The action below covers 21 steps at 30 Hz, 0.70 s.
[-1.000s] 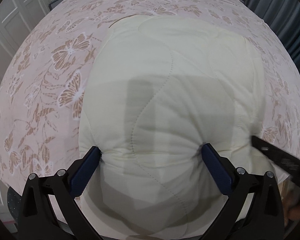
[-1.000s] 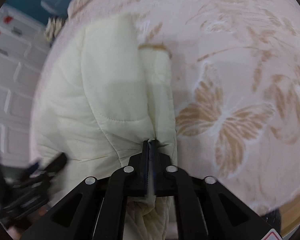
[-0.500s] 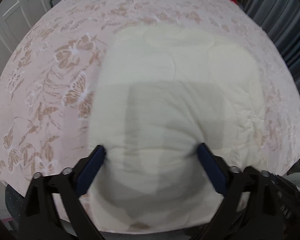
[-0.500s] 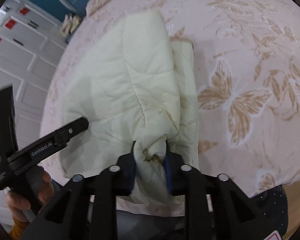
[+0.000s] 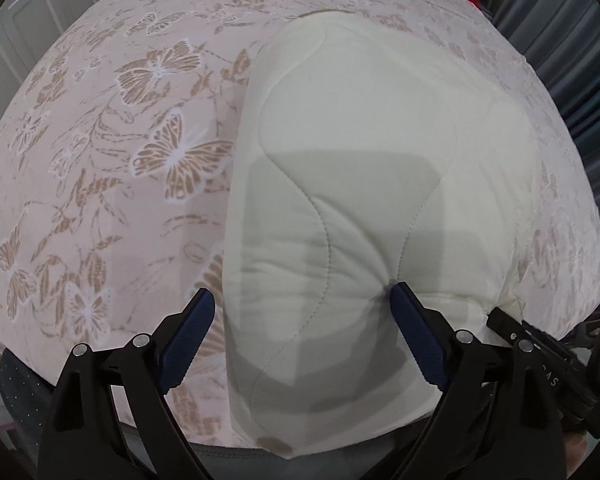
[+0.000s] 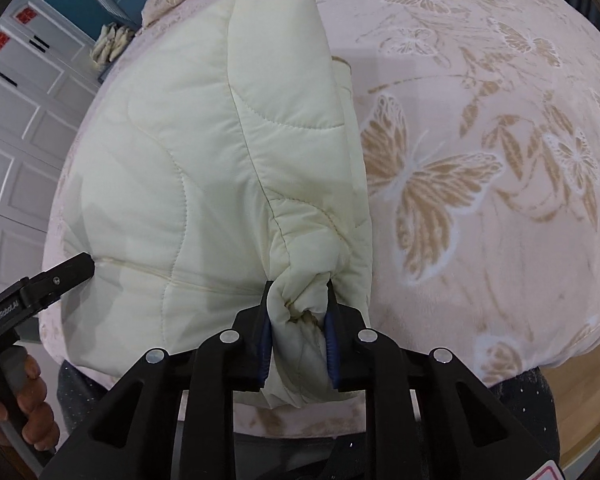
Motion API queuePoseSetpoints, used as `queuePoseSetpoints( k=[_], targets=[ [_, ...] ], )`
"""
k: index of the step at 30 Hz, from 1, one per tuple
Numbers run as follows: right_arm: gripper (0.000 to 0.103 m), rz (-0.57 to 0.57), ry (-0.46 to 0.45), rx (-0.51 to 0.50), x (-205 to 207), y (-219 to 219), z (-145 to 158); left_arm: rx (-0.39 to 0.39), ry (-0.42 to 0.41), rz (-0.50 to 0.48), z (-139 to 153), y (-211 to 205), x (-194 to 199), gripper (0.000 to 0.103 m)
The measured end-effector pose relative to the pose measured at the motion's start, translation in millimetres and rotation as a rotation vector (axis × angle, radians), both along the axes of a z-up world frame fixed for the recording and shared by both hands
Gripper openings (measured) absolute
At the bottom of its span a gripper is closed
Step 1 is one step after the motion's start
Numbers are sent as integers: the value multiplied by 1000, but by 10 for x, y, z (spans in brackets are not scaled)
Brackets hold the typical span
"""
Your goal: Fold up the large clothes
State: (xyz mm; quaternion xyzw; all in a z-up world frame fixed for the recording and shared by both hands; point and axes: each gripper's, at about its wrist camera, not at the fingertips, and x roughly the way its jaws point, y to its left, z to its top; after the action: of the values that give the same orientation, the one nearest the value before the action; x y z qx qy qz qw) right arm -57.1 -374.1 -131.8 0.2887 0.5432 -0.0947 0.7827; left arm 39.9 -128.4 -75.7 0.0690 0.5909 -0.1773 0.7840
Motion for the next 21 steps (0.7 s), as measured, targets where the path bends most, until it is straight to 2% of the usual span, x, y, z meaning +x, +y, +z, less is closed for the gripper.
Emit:
queuePoseSetpoints(
  k=[11, 15, 21],
  targets=[
    [20, 33, 29, -67, 211, 133, -78, 78, -58, -22, -166, -162, -41, 94],
    [21, 25, 25, -52, 188, 187, -89, 86, -67, -21, -217, -193, -16, 98],
    [23, 4, 2, -4, 273, 92, -123, 92, -94, -13, -273, -259, -2, 98]
  ],
)
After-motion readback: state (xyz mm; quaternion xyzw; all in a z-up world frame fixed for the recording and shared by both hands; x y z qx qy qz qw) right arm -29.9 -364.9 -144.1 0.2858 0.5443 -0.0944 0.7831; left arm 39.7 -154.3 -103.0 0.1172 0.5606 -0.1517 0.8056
